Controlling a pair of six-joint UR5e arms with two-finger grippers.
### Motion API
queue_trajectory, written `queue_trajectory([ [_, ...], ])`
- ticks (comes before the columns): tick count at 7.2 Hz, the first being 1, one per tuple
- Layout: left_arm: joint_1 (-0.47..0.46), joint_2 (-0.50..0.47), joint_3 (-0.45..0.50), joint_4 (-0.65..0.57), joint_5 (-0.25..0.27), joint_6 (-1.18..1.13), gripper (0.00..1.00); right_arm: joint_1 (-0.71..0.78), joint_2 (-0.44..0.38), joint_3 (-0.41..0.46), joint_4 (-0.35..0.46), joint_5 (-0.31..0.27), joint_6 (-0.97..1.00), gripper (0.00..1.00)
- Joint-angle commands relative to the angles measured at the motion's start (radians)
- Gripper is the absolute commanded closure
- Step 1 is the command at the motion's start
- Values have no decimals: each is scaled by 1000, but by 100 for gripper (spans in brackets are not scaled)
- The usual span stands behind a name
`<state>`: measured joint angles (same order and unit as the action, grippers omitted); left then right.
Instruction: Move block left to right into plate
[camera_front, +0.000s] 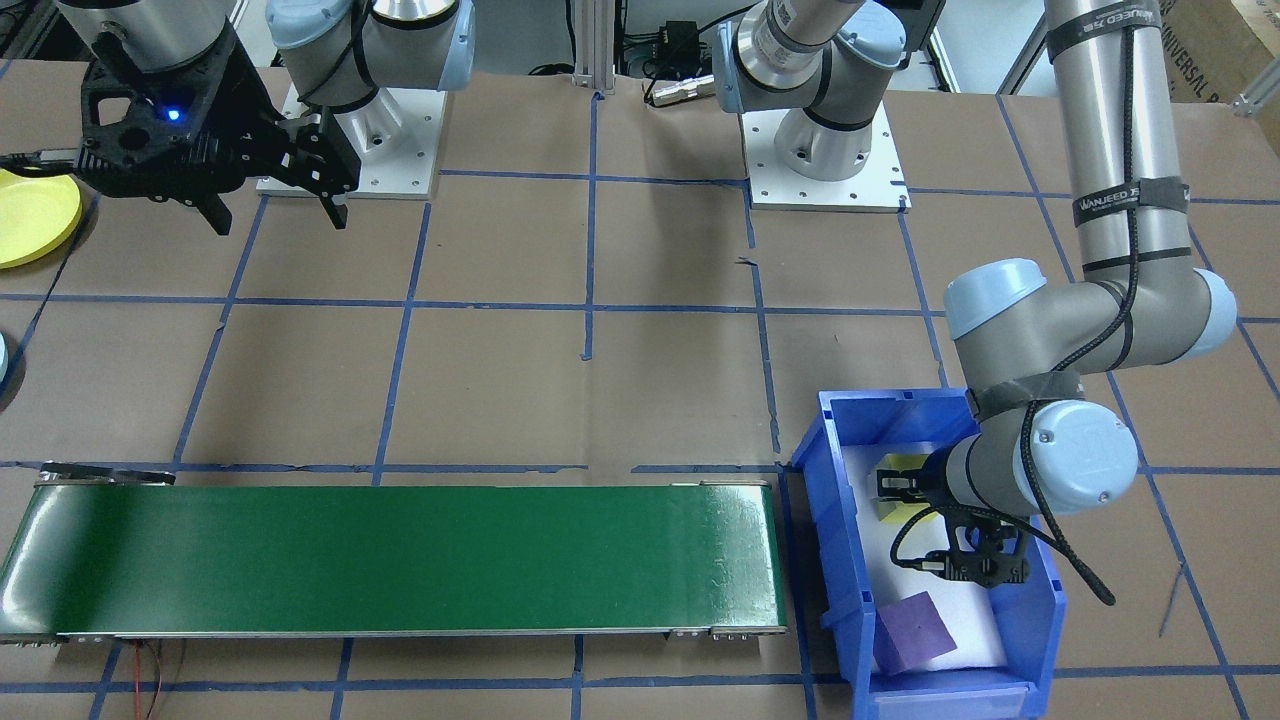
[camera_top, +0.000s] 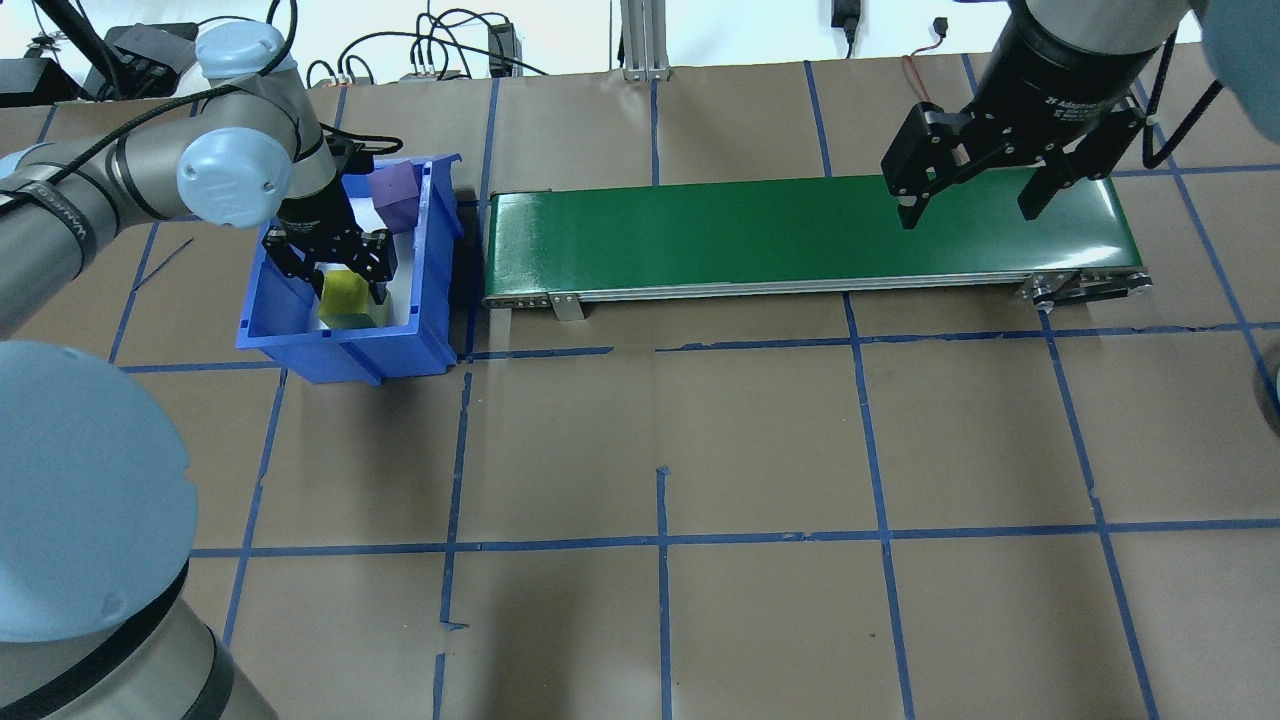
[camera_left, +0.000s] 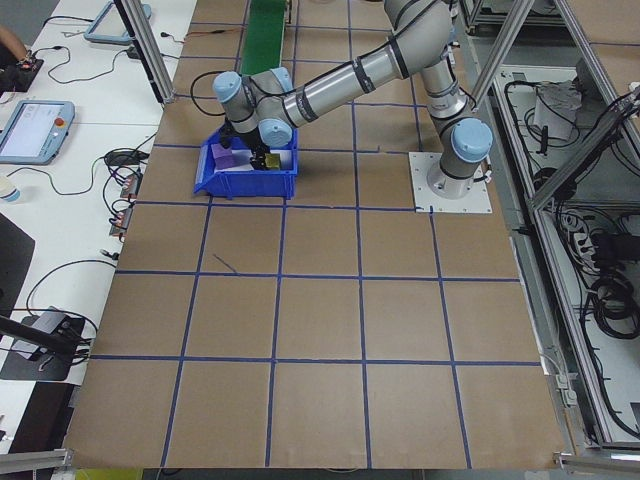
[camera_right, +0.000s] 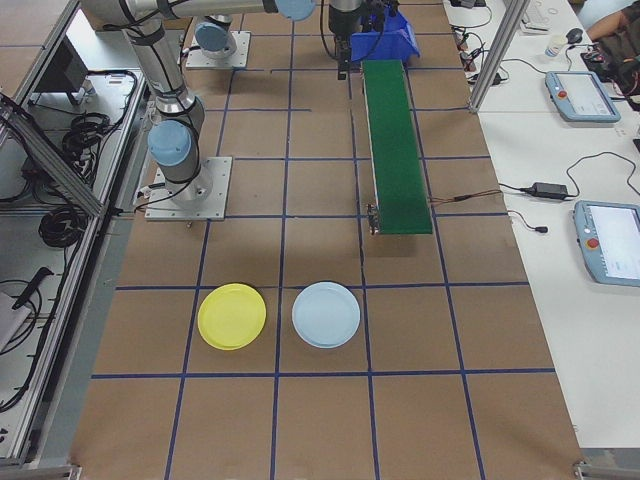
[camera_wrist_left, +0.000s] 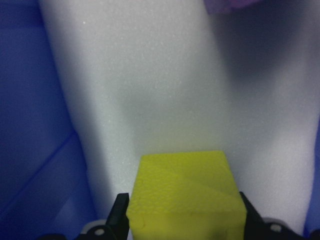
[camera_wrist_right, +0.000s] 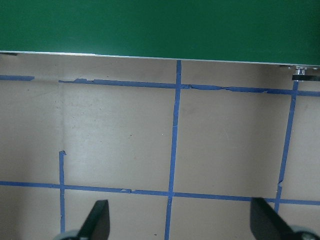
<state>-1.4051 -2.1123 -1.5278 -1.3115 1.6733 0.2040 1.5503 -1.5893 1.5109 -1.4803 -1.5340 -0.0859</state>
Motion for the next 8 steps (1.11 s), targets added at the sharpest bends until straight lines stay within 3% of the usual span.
queue_trajectory([
  [1,0,3,-2,0,-3,-1,46,-1,0,0,0,0,0,0],
  [5,-8,78,147,-26,-6,-3,49,-1,0,0,-2,2,0,0],
  [7,-49,78,234,-25,-105,-29,49,1,0,0,-2,2,0,0],
  [8,-116,71,242,-3,-109,-137,49,-1,0,0,-2,2,0,0],
])
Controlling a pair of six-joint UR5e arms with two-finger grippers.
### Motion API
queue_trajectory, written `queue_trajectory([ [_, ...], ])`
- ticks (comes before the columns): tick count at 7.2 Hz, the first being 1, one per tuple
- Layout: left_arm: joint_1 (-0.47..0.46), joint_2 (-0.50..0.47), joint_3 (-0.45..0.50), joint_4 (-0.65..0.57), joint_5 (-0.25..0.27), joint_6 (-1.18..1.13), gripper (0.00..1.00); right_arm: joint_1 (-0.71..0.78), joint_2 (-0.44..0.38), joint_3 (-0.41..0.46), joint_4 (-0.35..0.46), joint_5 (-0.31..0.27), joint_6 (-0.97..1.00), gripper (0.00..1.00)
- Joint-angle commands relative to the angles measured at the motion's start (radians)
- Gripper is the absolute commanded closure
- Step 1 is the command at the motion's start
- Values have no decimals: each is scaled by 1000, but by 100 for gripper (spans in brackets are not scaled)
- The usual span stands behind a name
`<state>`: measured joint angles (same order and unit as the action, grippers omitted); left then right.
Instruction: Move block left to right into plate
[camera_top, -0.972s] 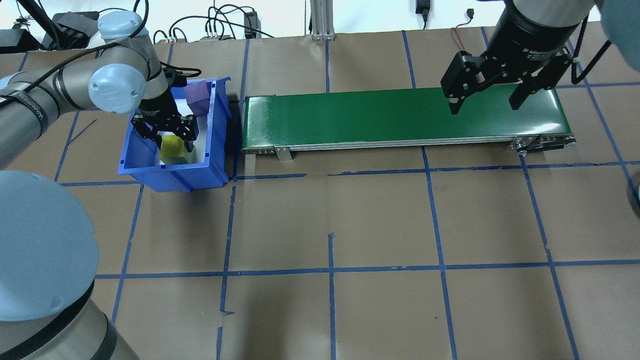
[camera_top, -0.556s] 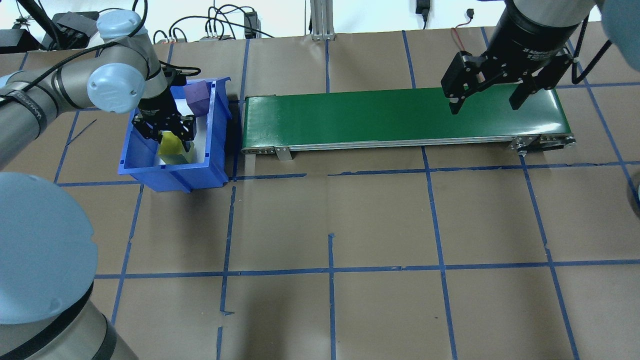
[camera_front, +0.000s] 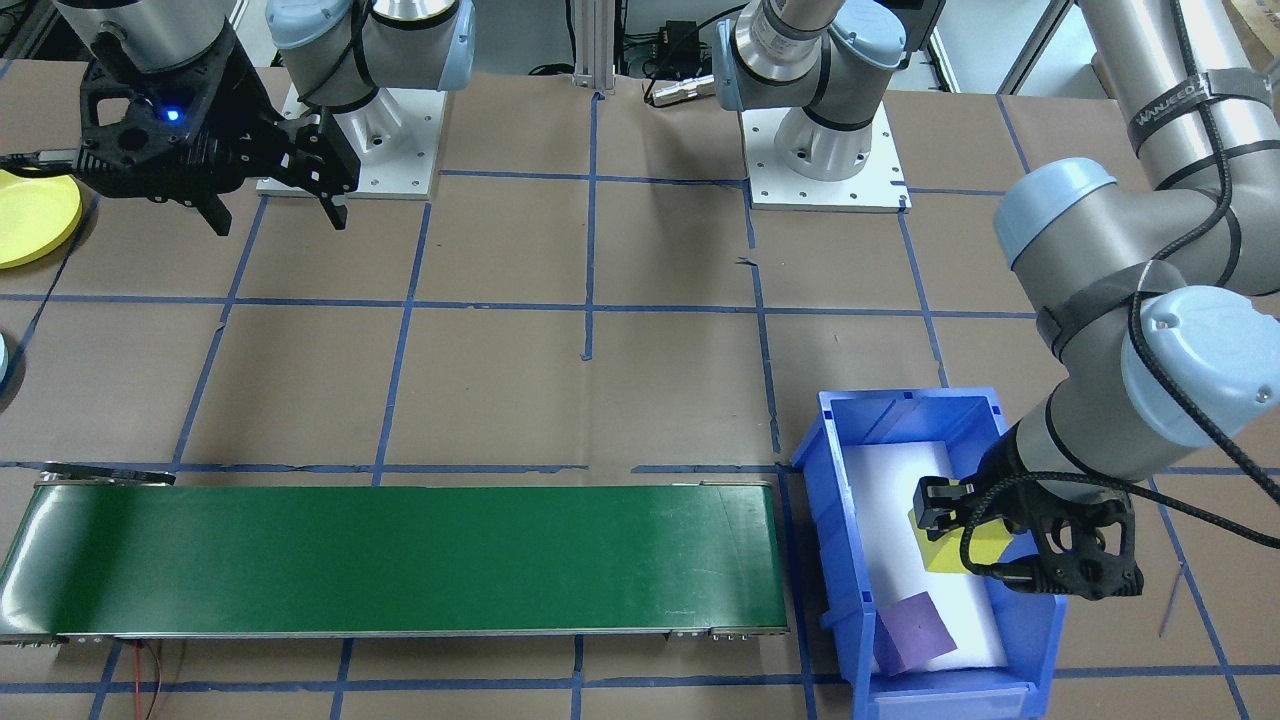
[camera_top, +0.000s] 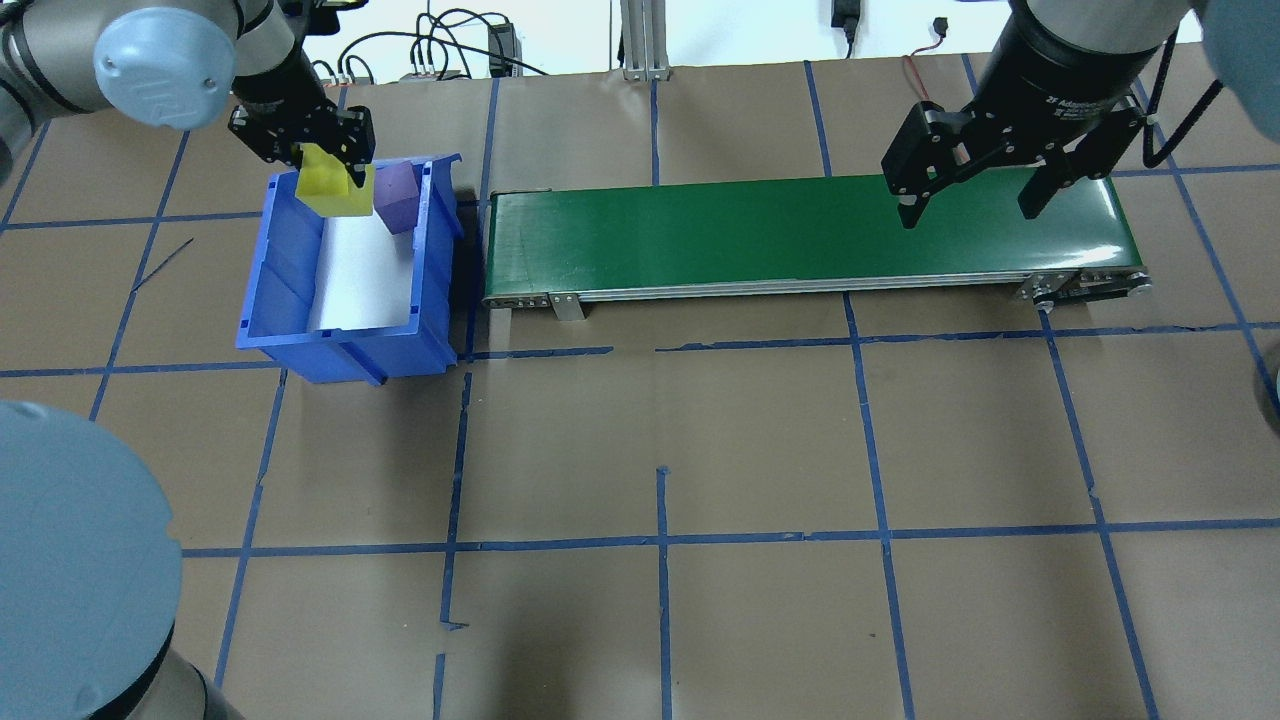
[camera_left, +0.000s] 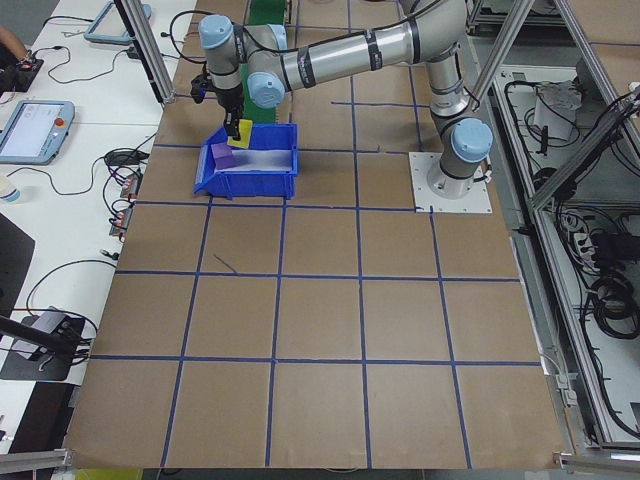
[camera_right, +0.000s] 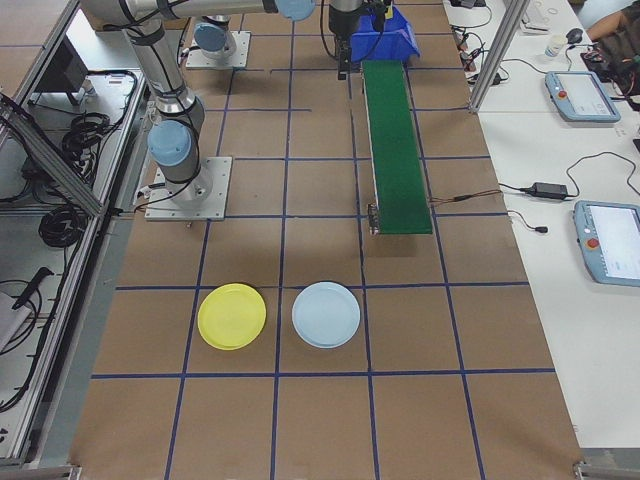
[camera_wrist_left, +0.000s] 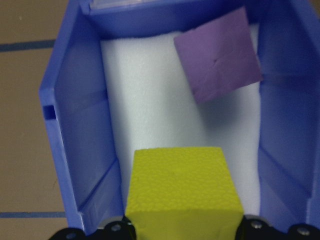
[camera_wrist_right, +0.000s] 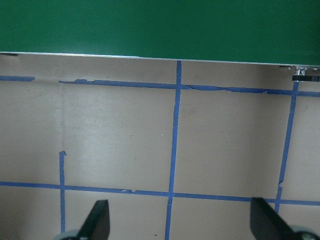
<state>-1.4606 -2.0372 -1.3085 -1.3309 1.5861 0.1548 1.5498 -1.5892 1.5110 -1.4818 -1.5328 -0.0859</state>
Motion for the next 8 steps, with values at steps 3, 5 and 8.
queue_trajectory([
  [3,-242,-82,17,70,-21,-151,49,0,0,0,0,0,0,0],
  [5,-250,-124,11,110,-21,-146,49,-2,0,0,0,-1,0,0],
  [8,-254,-118,-29,124,-21,-130,38,0,0,0,0,-1,0,0],
])
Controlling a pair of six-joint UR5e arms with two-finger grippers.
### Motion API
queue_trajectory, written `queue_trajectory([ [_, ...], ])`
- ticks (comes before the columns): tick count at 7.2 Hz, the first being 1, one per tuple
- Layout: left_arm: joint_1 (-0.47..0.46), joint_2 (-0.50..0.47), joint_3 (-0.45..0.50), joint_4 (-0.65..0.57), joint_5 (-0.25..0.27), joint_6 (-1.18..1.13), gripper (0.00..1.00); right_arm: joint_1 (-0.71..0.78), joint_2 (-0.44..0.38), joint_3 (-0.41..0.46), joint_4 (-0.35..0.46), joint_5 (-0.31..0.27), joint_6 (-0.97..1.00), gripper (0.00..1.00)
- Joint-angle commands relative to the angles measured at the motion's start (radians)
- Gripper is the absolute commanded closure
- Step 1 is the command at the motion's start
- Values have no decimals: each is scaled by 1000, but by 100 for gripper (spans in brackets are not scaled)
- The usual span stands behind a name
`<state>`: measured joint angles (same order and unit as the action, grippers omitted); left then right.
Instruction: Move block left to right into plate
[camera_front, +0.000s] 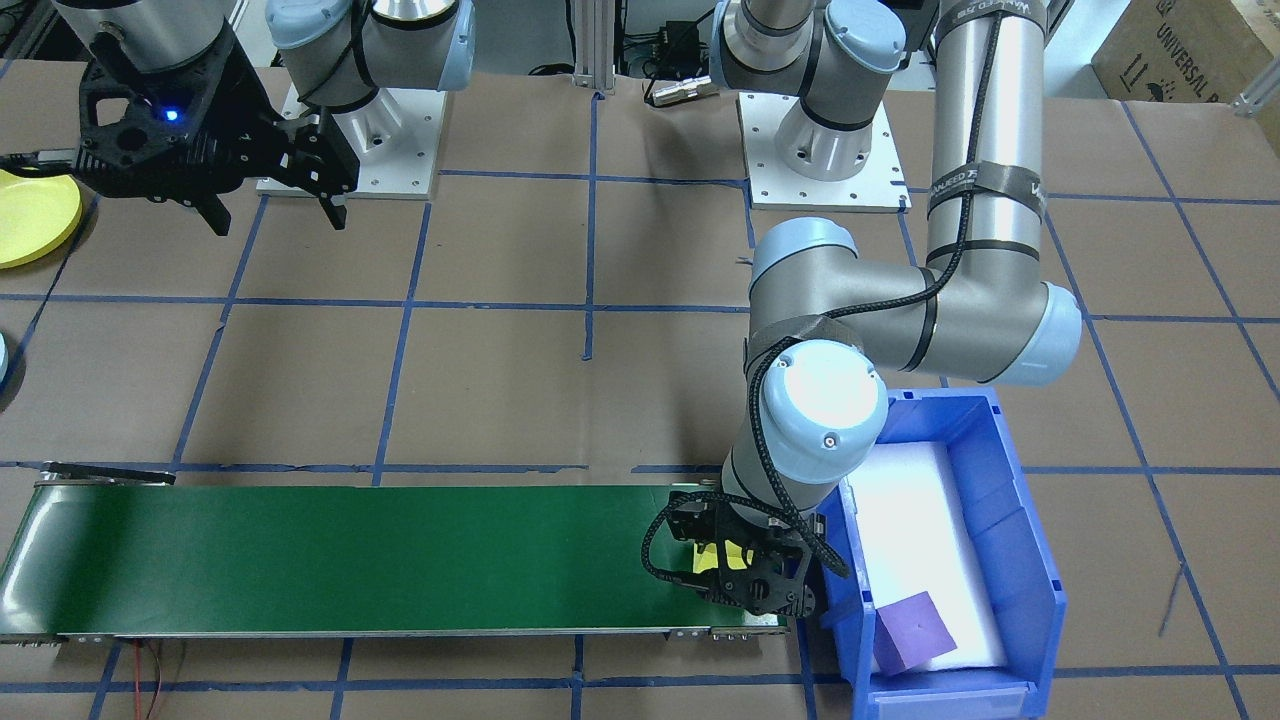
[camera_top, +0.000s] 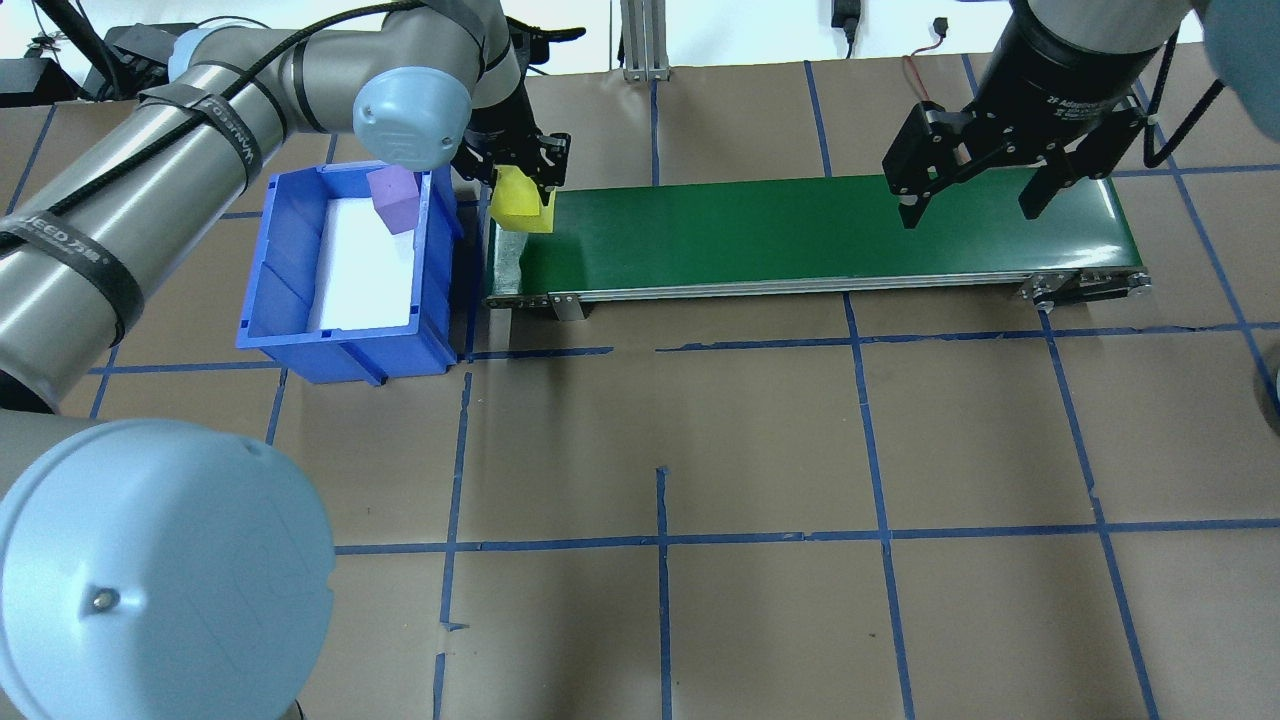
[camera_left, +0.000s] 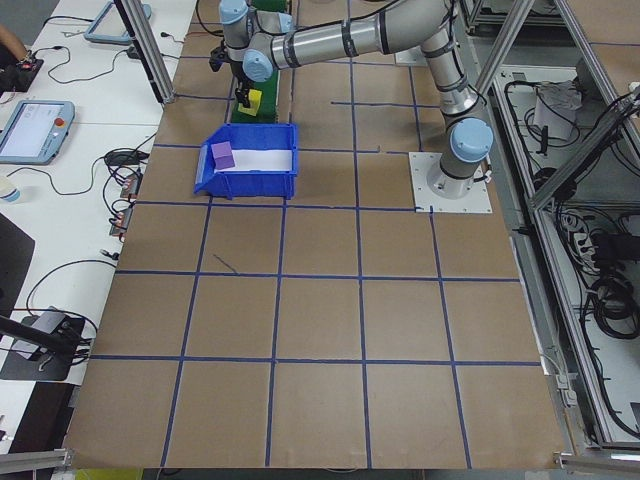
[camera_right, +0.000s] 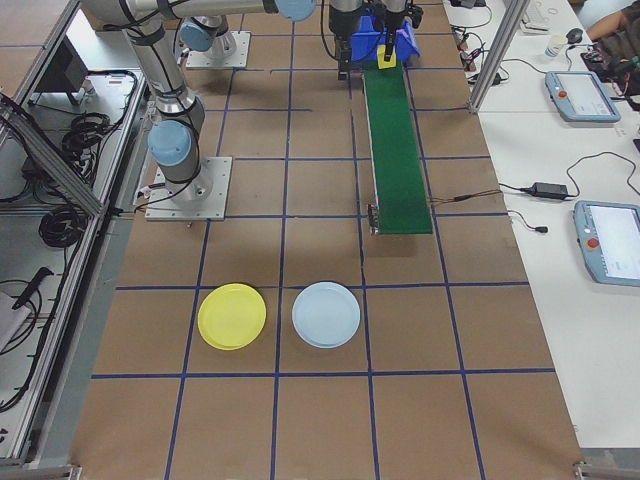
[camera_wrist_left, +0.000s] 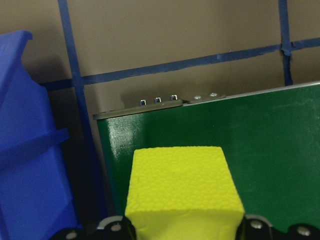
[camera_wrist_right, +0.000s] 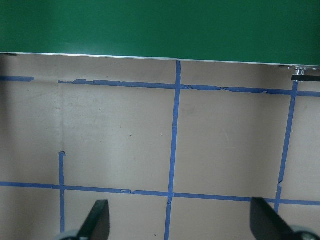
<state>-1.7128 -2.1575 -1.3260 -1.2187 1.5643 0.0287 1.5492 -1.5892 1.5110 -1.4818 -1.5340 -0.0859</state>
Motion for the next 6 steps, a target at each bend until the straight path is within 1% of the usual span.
queue_trajectory([
  [1,-2,10,-12,57,-3,-18,0,-1,0,0,0,0,0,0],
  [2,-4,40,-18,54,-27,-19,0,-1,0,0,0,0,0,0],
  [3,-4,85,-19,45,-35,-22,0,-1,0,0,0,0,0,0],
  [4,-2,132,-19,3,-33,-21,0,-1,0,0,0,0,0,0],
  [5,10,154,-19,-13,-21,-12,0,0,0,0,0,0,0,0],
  [6,60,154,-18,-12,-3,11,0,-1,0,0,-2,0,0,0],
])
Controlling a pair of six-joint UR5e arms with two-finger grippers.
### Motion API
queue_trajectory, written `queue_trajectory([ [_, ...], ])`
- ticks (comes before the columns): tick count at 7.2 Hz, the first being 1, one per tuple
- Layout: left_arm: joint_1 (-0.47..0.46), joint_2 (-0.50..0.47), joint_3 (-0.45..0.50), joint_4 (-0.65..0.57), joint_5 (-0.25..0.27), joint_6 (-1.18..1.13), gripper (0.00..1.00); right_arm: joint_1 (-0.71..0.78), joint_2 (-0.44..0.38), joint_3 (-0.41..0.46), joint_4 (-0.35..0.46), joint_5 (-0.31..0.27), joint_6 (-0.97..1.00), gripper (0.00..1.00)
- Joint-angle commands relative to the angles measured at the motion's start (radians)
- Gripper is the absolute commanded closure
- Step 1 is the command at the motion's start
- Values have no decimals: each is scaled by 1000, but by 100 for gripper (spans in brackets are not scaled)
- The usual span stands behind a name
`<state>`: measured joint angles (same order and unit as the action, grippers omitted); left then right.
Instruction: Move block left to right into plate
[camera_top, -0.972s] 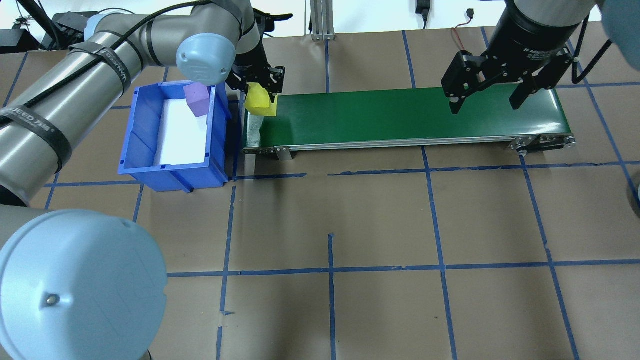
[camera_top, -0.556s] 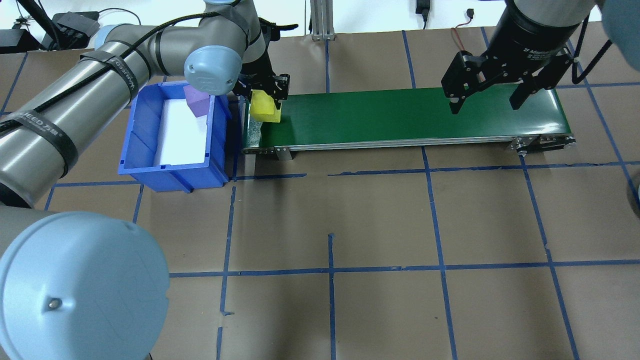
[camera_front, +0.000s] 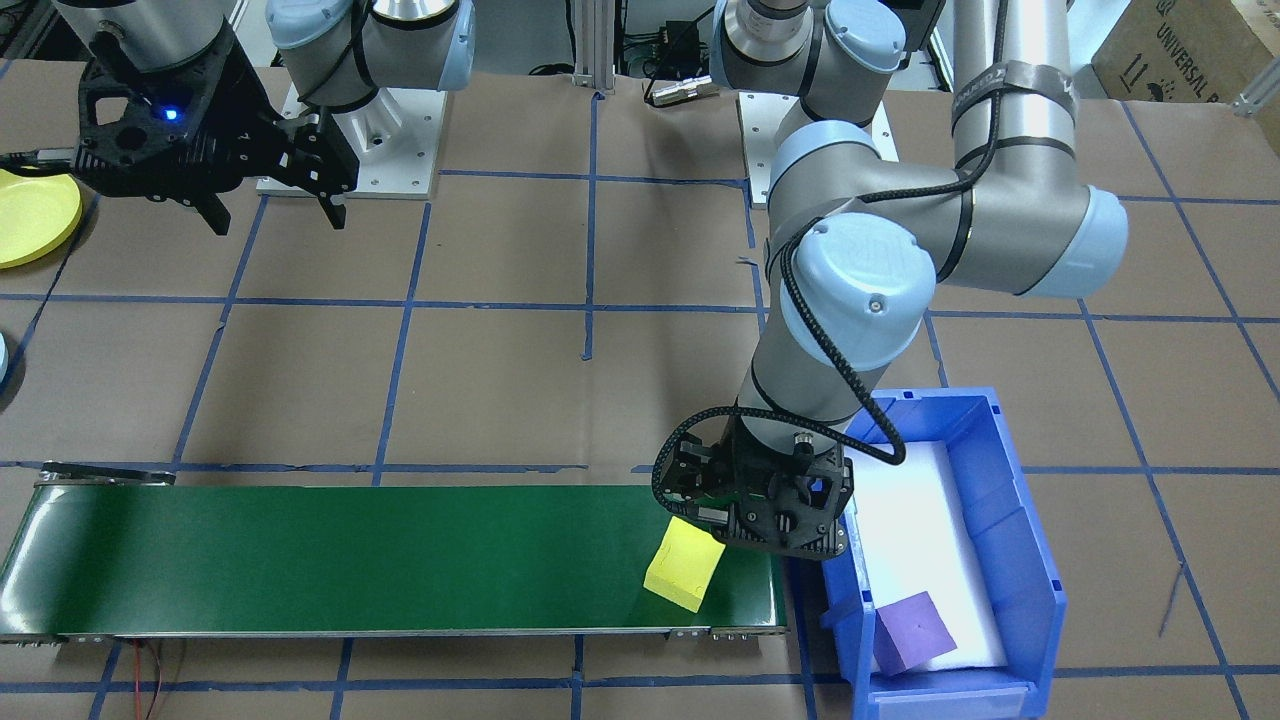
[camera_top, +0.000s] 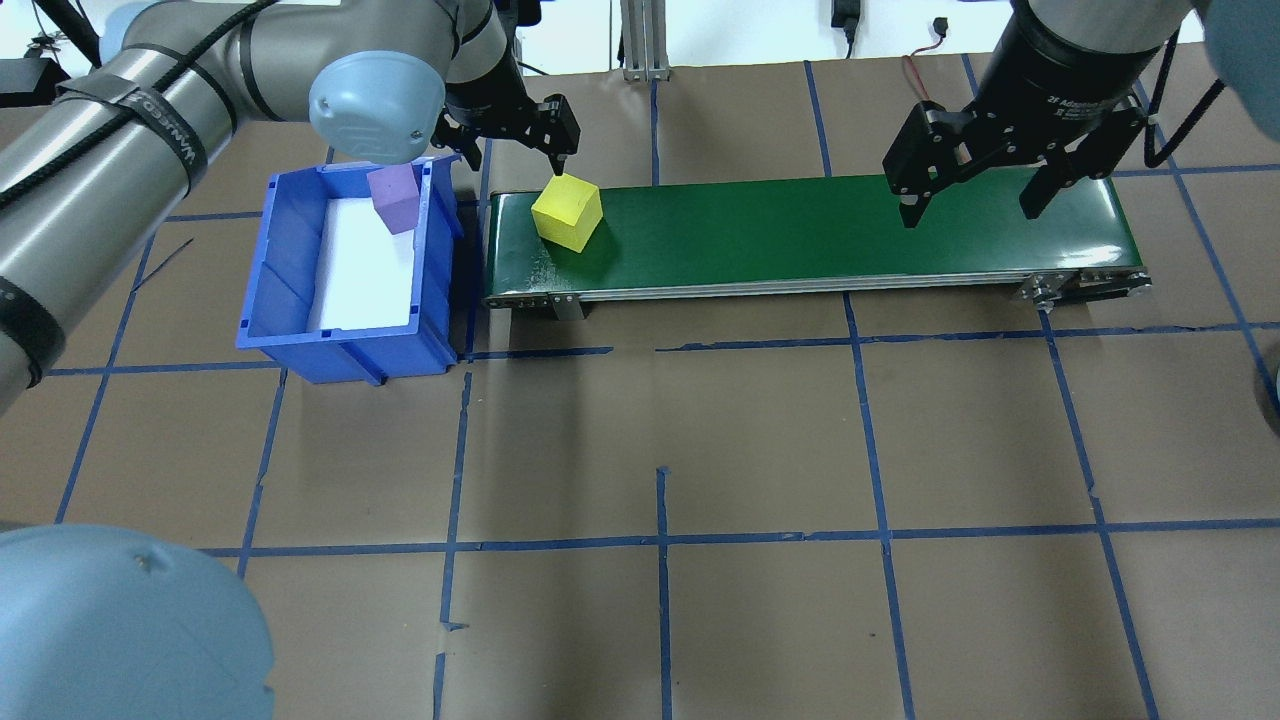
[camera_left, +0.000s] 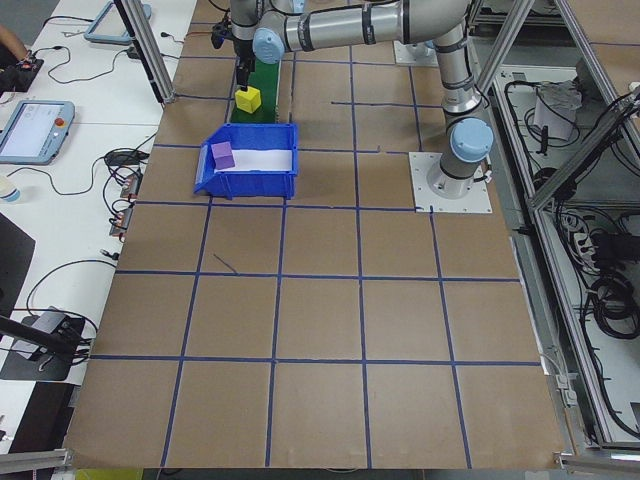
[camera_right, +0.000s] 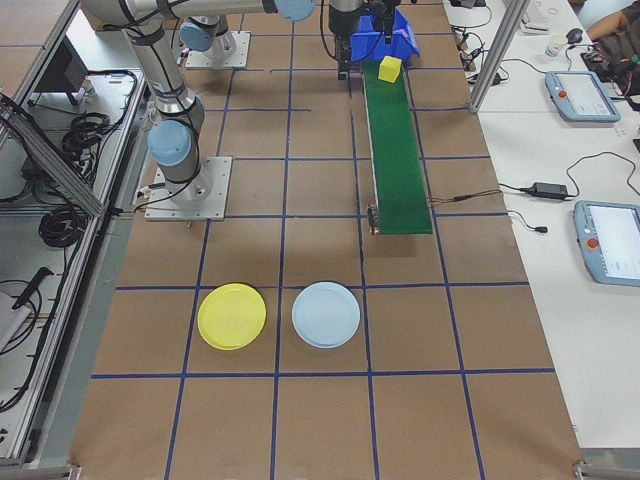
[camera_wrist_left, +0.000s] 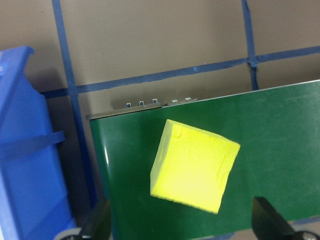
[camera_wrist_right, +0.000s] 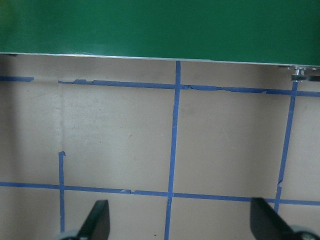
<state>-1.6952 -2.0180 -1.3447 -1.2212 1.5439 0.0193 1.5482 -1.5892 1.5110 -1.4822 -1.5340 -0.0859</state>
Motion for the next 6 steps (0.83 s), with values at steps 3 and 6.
queue_trajectory([
  [3,216,-28,-7,5,18,375,0,-2,0,0,-3,2,-6,0],
  [6,285,-142,48,107,18,767,9,-11,0,0,-3,2,-14,0],
])
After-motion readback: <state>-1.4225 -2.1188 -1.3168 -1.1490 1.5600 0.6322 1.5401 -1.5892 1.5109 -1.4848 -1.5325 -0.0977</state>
